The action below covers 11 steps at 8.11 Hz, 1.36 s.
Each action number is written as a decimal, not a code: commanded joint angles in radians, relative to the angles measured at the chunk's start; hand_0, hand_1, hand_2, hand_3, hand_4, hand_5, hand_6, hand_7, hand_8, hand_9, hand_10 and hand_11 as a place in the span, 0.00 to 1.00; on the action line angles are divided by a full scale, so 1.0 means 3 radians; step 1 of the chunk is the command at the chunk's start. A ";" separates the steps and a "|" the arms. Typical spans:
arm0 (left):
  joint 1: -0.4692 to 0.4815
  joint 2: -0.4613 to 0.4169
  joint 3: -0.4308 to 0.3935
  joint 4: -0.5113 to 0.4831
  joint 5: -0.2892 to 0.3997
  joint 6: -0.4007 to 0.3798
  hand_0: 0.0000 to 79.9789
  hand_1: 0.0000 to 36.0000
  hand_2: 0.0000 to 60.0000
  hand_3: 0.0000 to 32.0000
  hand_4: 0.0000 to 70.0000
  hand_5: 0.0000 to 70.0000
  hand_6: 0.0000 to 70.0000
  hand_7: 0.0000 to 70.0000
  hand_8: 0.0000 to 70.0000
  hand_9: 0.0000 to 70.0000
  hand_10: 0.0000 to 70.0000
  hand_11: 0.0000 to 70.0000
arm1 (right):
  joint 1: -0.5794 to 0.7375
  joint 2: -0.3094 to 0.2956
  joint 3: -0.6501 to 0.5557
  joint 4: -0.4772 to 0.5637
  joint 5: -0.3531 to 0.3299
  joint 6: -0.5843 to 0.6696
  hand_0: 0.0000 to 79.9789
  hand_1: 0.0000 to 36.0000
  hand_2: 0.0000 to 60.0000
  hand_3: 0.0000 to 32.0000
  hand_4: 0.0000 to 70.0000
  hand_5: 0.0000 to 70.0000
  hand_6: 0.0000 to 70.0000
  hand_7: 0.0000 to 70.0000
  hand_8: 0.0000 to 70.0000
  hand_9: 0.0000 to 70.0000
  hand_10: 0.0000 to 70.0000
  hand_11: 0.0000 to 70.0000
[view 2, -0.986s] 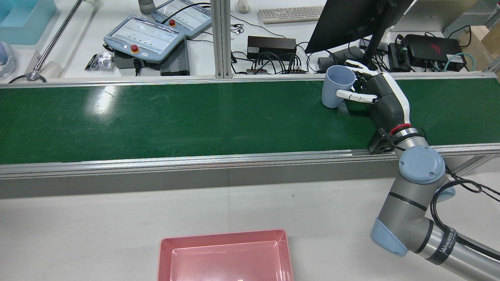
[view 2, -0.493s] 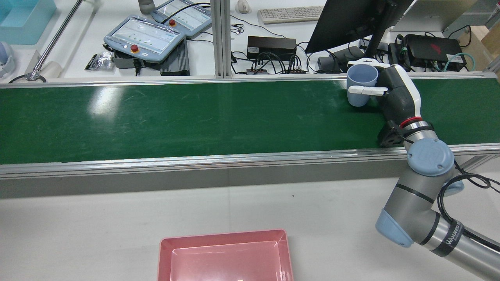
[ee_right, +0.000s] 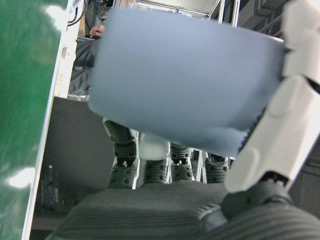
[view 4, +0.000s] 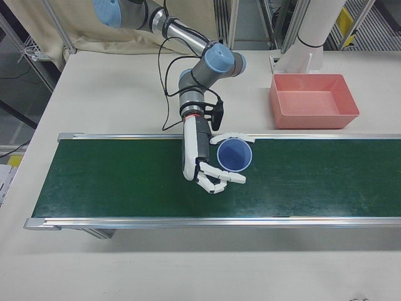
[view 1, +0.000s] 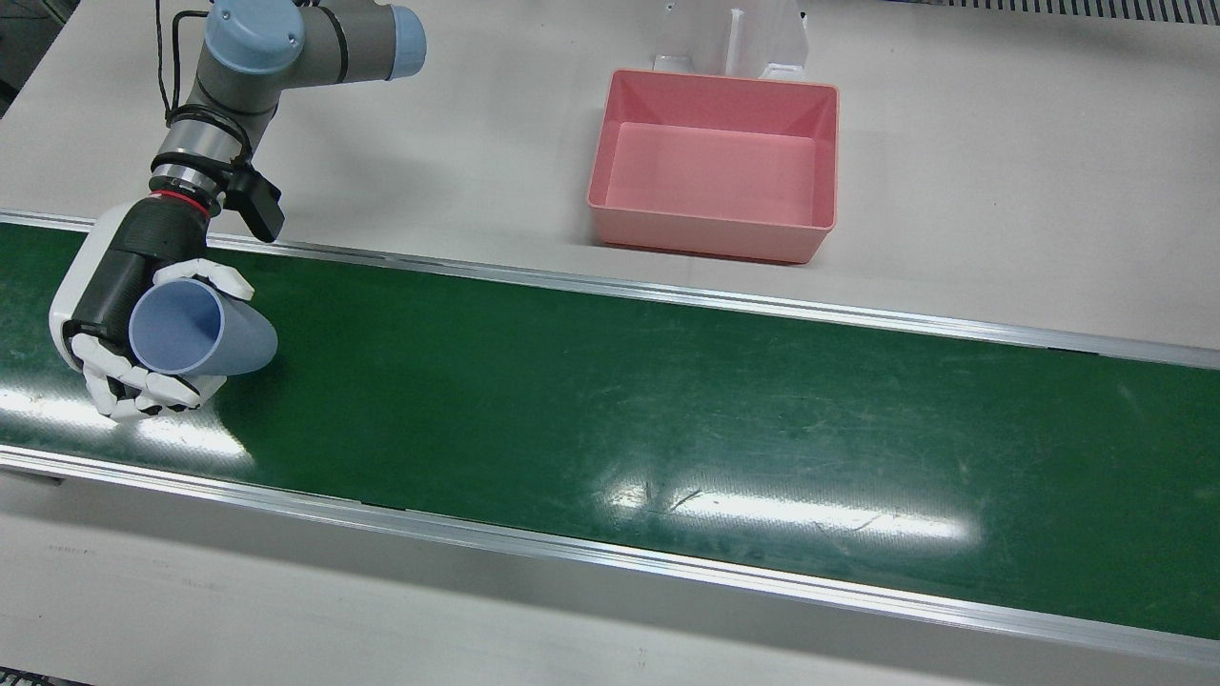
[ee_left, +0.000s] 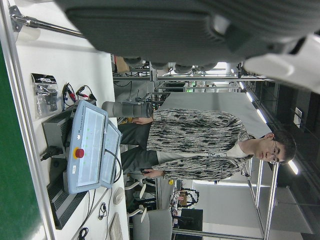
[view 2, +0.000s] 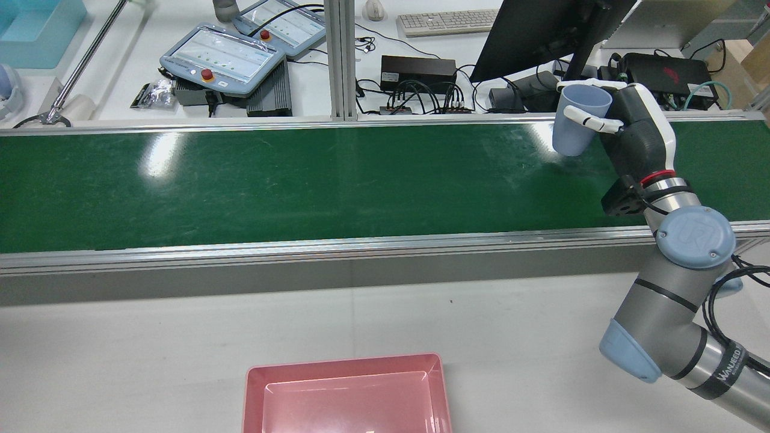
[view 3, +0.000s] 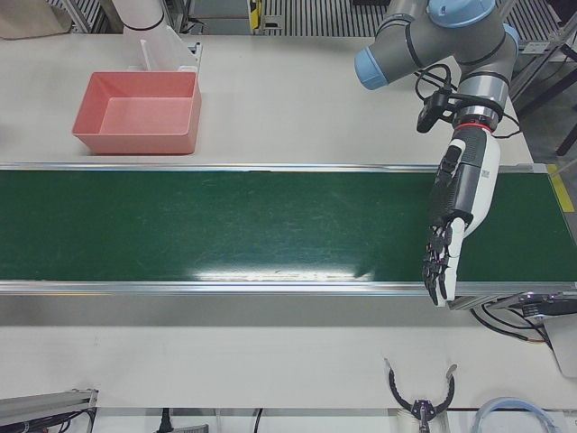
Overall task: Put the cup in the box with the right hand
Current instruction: 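Lift the cup with the right hand and carry it over the pink tray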
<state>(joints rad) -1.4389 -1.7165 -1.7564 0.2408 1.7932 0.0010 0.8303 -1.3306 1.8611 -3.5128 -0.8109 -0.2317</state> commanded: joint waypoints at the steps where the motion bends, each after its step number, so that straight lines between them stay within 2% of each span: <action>1: 0.0000 0.0000 0.0000 0.0000 0.0000 0.0002 0.00 0.00 0.00 0.00 0.00 0.00 0.00 0.00 0.00 0.00 0.00 0.00 | -0.0408 -0.0034 0.0768 -0.0321 0.0034 -0.0066 0.70 1.00 1.00 0.00 1.00 0.19 0.54 1.00 0.83 1.00 0.61 0.86; 2: 0.0000 0.0000 0.0000 0.0000 0.0000 0.0002 0.00 0.00 0.00 0.00 0.00 0.00 0.00 0.00 0.00 0.00 0.00 0.00 | -0.0608 -0.0039 0.1085 -0.0353 0.0039 -0.0355 0.68 0.96 1.00 0.00 1.00 0.18 0.51 1.00 0.80 1.00 0.59 0.83; 3: 0.0000 0.0000 0.0000 0.0000 0.0000 0.0002 0.00 0.00 0.00 0.00 0.00 0.00 0.00 0.00 0.00 0.00 0.00 0.00 | -0.0843 -0.0014 0.1387 -0.0353 0.0054 -0.0722 0.71 0.88 1.00 0.00 1.00 0.18 0.49 1.00 0.79 1.00 0.58 0.82; 4: 0.0000 0.0000 0.0000 0.0000 0.0000 0.0002 0.00 0.00 0.00 0.00 0.00 0.00 0.00 0.00 0.00 0.00 0.00 0.00 | -0.1169 0.0022 0.1688 -0.0348 0.0211 -0.1090 0.71 0.84 1.00 0.00 1.00 0.18 0.48 1.00 0.78 1.00 0.58 0.81; 5: 0.0000 0.0000 0.0000 0.0000 0.0000 0.0002 0.00 0.00 0.00 0.00 0.00 0.00 0.00 0.00 0.00 0.00 0.00 0.00 | -0.1592 0.0023 0.1934 -0.0338 0.0501 -0.1418 0.71 0.79 1.00 0.00 1.00 0.18 0.47 1.00 0.78 1.00 0.58 0.81; 6: 0.0000 0.0000 0.0000 0.0005 0.0000 0.0002 0.00 0.00 0.00 0.00 0.00 0.00 0.00 0.00 0.00 0.00 0.00 0.00 | -0.1976 0.0028 0.2038 -0.0317 0.0651 -0.1710 0.69 0.85 1.00 0.00 1.00 0.18 0.48 1.00 0.79 1.00 0.58 0.82; 7: 0.0000 0.0000 0.0000 0.0005 0.0000 0.0002 0.00 0.00 0.00 0.00 0.00 0.00 0.00 0.00 0.00 0.00 0.00 0.00 | -0.2269 0.0033 0.1994 -0.0251 0.0668 -0.1865 0.70 0.81 1.00 0.00 1.00 0.18 0.47 1.00 0.78 1.00 0.58 0.81; 8: 0.0000 0.0000 0.0000 0.0000 0.0000 0.0002 0.00 0.00 0.00 0.00 0.00 0.00 0.00 0.00 0.00 0.00 0.00 0.00 | -0.2515 0.0028 0.1927 -0.0084 0.0779 -0.2114 0.70 0.76 1.00 0.00 1.00 0.18 0.46 1.00 0.76 1.00 0.58 0.82; 9: 0.0000 0.0000 0.0000 0.0005 0.0000 0.0002 0.00 0.00 0.00 0.00 0.00 0.00 0.00 0.00 0.00 0.00 0.00 0.00 | -0.2664 0.0028 0.1795 0.0035 0.0836 -0.2264 0.68 0.76 1.00 0.00 1.00 0.18 0.45 1.00 0.77 1.00 0.59 0.83; 10: 0.0000 0.0000 0.0000 0.0005 0.0000 0.0002 0.00 0.00 0.00 0.00 0.00 0.00 0.00 0.00 0.00 0.00 0.00 0.00 | -0.2706 0.0033 0.1490 0.0243 0.0867 -0.2295 0.67 0.75 1.00 0.00 1.00 0.18 0.45 1.00 0.76 1.00 0.59 0.83; 11: 0.0000 0.0000 0.0000 0.0000 0.0000 0.0002 0.00 0.00 0.00 0.00 0.00 0.00 0.00 0.00 0.00 0.00 0.00 0.00 | -0.2711 0.0073 0.1122 0.0574 0.0837 -0.2291 0.70 0.63 0.93 0.00 1.00 0.17 0.43 1.00 0.74 1.00 0.56 0.79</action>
<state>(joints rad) -1.4389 -1.7165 -1.7564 0.2421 1.7932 0.0015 0.0535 -1.3217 2.3774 -3.4950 -0.5665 -0.8893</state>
